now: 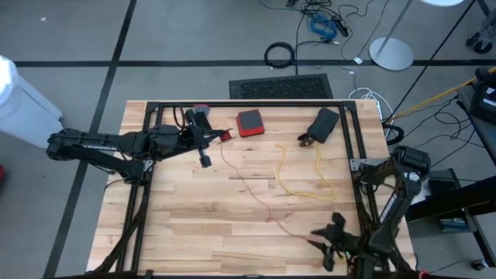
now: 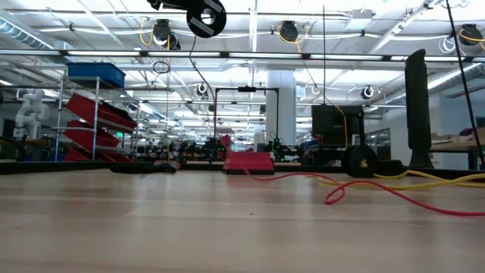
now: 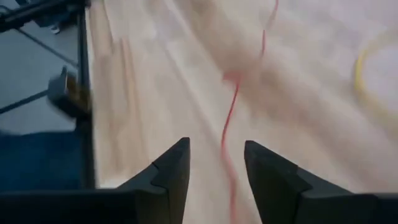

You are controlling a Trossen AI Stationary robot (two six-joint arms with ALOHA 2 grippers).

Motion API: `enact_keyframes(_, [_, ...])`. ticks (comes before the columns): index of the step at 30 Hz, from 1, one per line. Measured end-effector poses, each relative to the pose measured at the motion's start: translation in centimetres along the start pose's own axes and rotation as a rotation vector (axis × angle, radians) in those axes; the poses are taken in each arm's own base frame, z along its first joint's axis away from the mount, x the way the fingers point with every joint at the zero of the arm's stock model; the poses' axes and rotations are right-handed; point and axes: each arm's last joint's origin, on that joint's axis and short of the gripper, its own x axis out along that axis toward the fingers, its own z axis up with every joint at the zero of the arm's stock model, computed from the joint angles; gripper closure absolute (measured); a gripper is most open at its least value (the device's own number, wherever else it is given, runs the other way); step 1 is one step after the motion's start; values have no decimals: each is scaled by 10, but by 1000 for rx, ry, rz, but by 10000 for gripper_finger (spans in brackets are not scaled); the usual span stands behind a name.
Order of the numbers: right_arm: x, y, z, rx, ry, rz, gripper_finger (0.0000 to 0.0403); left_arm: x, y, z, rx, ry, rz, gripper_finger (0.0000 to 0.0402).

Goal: Coil cords
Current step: Coil the red wire onto the spool

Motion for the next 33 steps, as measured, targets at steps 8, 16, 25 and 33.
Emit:
enact_keyframes(8, [36,-6,60,-207,-169,-133,265,0,0,0,0,0,0,401])
enact_keyframes(16, [100,-20,122,-426,-131,-231,266,0,0,0,-1,-3,-7,401])
enact_keyframes(25, [164,-74,191,-499,-114,-141,266,0,0,0,-2,-5,-9,401])
enact_keyframes(33, [190,-131,233,-372,-257,126,266,0,0,0,-2,-8,-20,401])
